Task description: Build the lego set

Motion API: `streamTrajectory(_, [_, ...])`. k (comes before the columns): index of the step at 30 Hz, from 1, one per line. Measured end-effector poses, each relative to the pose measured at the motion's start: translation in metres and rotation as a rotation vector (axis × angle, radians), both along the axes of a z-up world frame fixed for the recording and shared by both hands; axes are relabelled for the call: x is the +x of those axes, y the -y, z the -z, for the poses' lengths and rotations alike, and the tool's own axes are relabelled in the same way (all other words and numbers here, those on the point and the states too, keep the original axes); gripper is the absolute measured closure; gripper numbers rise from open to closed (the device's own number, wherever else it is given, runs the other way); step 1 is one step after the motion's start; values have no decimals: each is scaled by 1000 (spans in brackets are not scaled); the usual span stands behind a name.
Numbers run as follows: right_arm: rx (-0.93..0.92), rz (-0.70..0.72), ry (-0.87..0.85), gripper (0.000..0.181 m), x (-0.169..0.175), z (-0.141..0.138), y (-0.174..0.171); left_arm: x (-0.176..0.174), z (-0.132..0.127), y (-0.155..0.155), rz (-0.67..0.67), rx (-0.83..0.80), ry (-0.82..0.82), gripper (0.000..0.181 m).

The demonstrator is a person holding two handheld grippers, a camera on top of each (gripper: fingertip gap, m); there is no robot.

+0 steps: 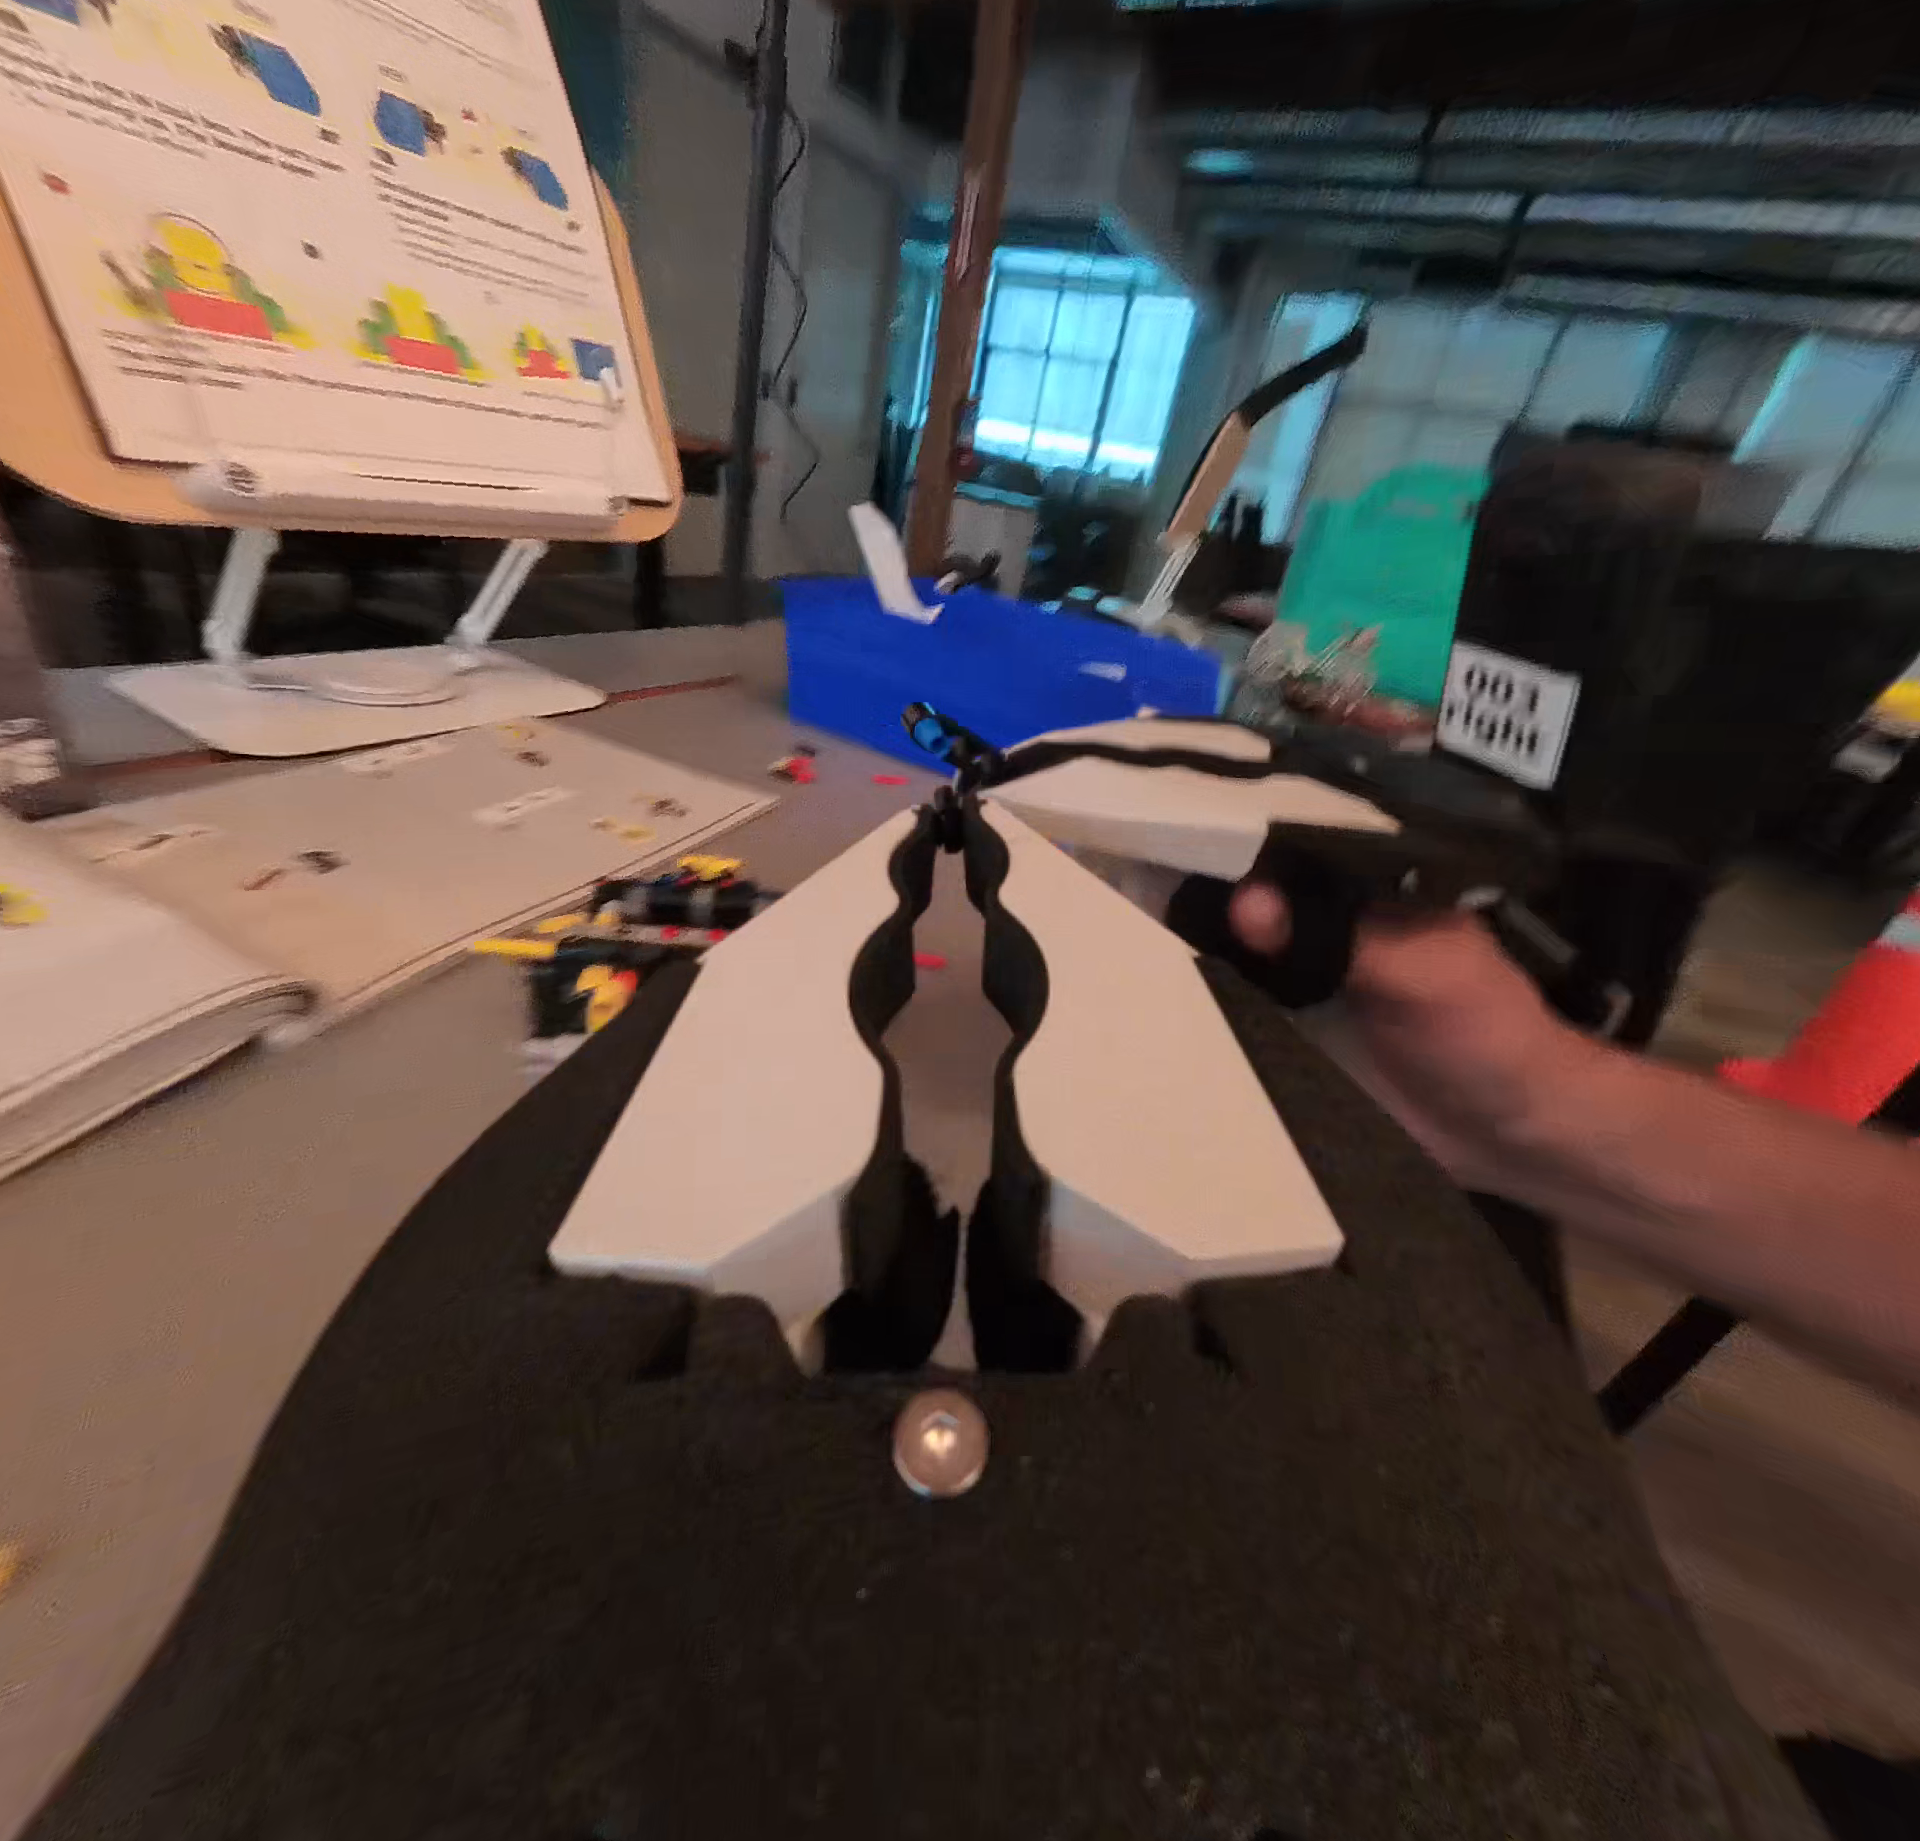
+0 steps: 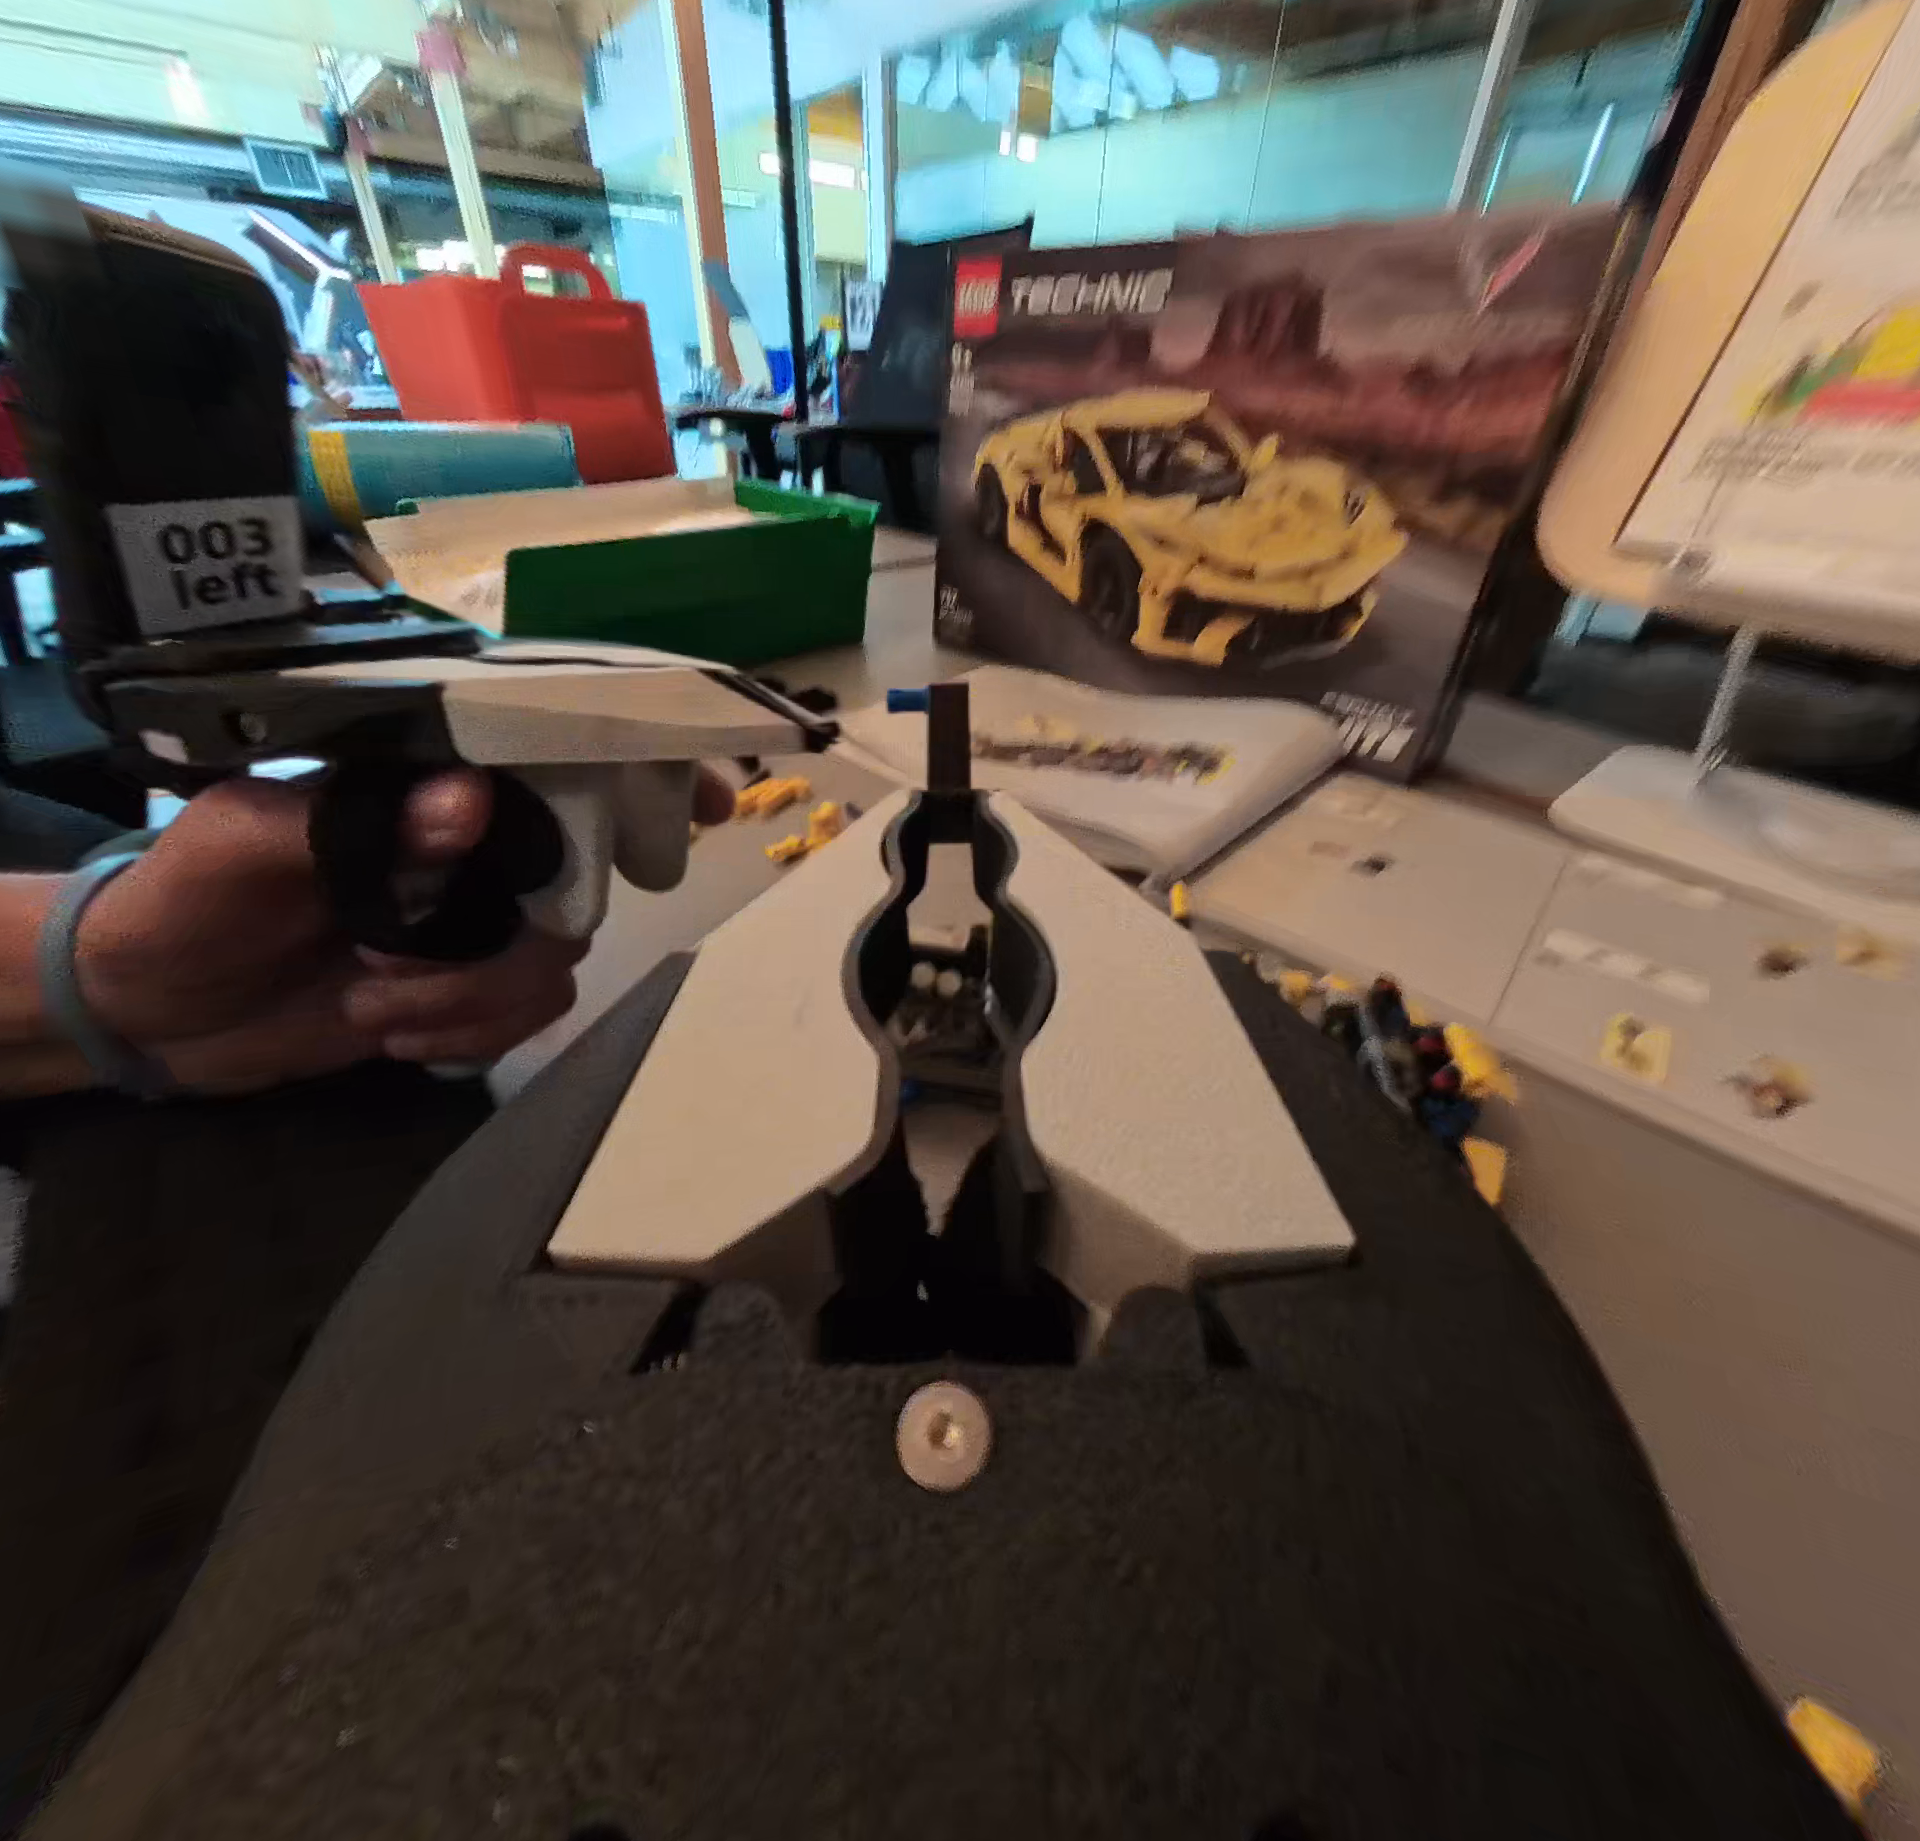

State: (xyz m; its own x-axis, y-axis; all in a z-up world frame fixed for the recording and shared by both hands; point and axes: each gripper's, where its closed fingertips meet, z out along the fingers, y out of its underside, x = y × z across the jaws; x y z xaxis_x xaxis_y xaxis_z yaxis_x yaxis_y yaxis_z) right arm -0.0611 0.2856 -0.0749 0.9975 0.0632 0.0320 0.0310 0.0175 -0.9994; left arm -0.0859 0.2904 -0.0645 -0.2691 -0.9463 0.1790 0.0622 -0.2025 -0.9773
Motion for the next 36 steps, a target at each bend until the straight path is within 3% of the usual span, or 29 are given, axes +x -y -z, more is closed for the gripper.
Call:
streamTrajectory(6, [37, 32, 77, 174, -5, -7, 3, 16, -16, 27, 77, -182, 90, 175])
streamTrajectory(11, [100, 137, 161, 174, 4, -14, 9, 14, -15, 17, 38, -234, 95, 176])
streamTrajectory(14, [86, 118, 187, 175, -2, -12, 6, 14, -15, 8, 29, -286, 98, 176])
streamTrajectory(36, [93, 131, 219, 174, -1, -13, 3, 15, -16, 9, 103, -380, 100, 176])
